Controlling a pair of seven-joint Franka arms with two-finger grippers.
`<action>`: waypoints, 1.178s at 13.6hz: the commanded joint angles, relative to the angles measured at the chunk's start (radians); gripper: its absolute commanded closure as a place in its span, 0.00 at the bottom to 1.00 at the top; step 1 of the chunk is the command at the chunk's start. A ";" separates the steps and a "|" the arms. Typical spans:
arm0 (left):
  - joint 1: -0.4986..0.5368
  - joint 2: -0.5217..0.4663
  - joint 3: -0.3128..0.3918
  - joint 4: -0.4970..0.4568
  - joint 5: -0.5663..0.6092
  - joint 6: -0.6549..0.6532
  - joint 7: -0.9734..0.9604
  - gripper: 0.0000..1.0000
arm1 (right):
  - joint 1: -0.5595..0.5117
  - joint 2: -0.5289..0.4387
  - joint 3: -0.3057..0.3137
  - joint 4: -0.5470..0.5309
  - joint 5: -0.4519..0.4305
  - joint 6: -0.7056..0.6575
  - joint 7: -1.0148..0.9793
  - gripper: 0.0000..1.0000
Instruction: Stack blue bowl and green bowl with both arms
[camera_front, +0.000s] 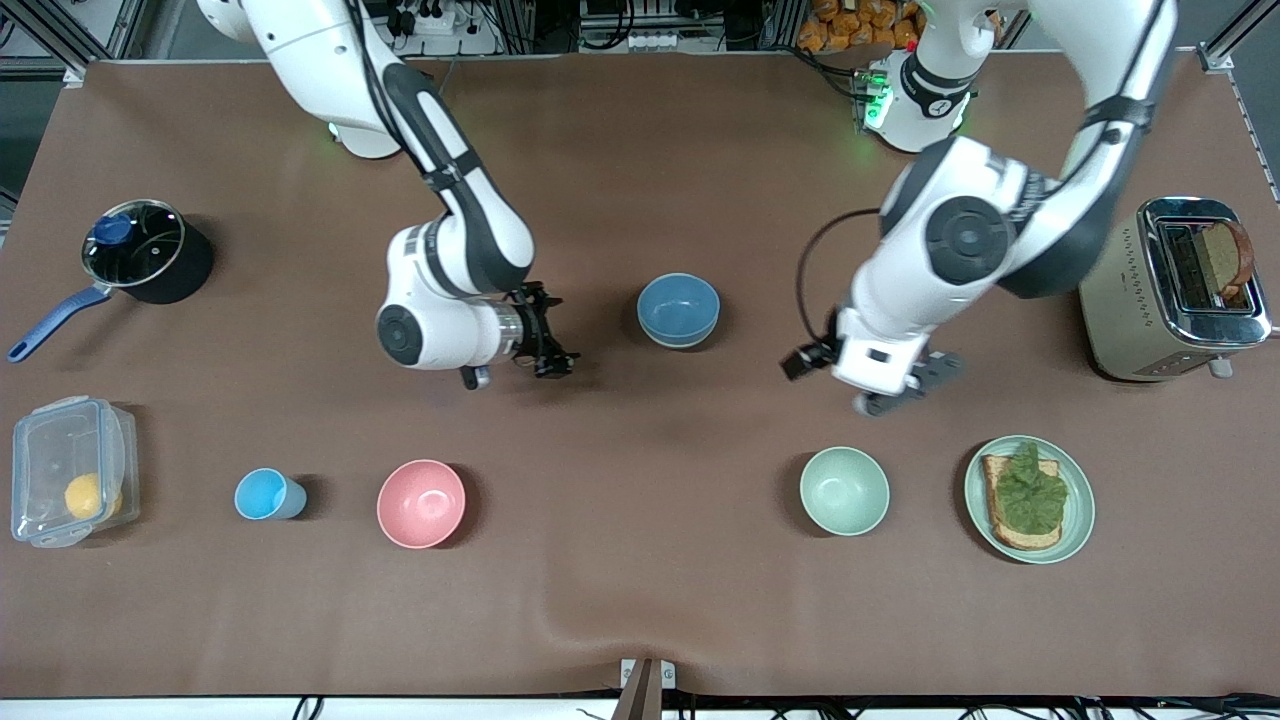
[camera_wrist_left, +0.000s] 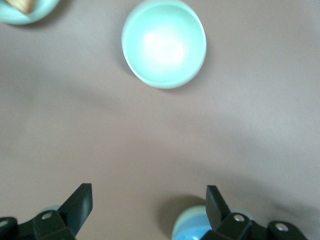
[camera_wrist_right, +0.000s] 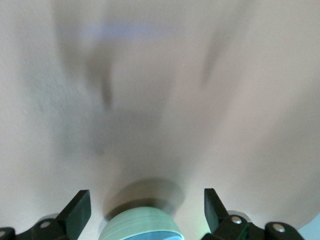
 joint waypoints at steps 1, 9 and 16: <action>0.084 0.003 -0.011 0.078 0.041 -0.111 0.152 0.00 | 0.002 -0.037 -0.038 -0.016 -0.072 -0.070 -0.008 0.00; 0.194 -0.130 -0.006 0.081 0.032 -0.287 0.450 0.00 | 0.014 -0.095 -0.343 0.010 -0.214 -0.393 -0.387 0.00; -0.043 -0.337 0.302 -0.057 -0.072 -0.317 0.578 0.00 | -0.037 -0.123 -0.451 0.137 -0.418 -0.561 -0.647 0.00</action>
